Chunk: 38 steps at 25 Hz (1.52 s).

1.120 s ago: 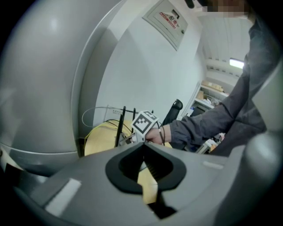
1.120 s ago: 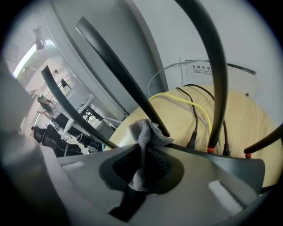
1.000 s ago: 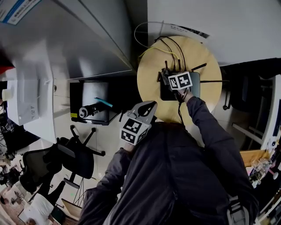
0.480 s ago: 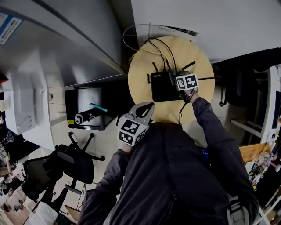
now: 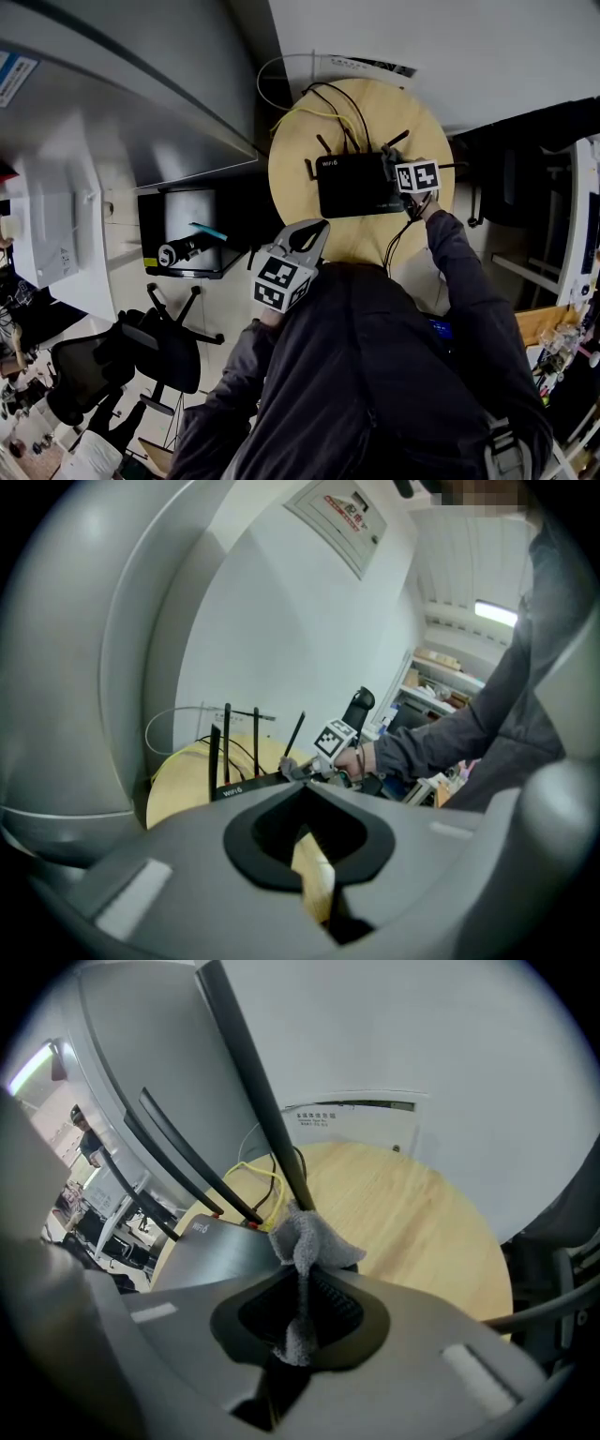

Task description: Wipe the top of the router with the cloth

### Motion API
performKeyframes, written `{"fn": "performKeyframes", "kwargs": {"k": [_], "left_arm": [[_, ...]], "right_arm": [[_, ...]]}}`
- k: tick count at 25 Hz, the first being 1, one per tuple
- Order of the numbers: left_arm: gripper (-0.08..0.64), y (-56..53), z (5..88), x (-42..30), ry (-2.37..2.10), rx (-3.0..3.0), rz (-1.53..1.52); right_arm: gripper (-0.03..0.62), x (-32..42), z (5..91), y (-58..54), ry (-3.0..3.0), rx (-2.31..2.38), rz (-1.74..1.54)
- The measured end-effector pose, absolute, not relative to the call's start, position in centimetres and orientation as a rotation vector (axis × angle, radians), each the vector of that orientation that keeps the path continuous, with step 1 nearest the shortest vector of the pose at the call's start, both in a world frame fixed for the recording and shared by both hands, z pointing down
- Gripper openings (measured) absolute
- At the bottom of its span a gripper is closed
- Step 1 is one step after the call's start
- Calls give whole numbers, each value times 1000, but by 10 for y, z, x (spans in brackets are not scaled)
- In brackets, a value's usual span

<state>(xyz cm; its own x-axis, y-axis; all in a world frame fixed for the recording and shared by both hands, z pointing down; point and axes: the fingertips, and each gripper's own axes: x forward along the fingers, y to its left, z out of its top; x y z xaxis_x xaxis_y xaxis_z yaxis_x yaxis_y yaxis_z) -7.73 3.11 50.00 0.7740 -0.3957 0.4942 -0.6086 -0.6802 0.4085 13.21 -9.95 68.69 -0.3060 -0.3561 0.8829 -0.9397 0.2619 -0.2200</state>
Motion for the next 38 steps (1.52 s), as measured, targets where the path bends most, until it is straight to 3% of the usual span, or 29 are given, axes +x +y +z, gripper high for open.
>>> {"fn": "performKeyframes", "kwargs": {"k": [10,27,38], "left_arm": [[0,33,499,-78,-756,2401,495],[0,38,501,-96,-788,2381,485],[0,38,501,-96,-786,2379,483]], "right_arm": [[29,127,681,-98,-1806,1254,1000],[29,-46,672,-62,-2032,951,978],[29,-46,686,-55,-1974,900,960]]}}
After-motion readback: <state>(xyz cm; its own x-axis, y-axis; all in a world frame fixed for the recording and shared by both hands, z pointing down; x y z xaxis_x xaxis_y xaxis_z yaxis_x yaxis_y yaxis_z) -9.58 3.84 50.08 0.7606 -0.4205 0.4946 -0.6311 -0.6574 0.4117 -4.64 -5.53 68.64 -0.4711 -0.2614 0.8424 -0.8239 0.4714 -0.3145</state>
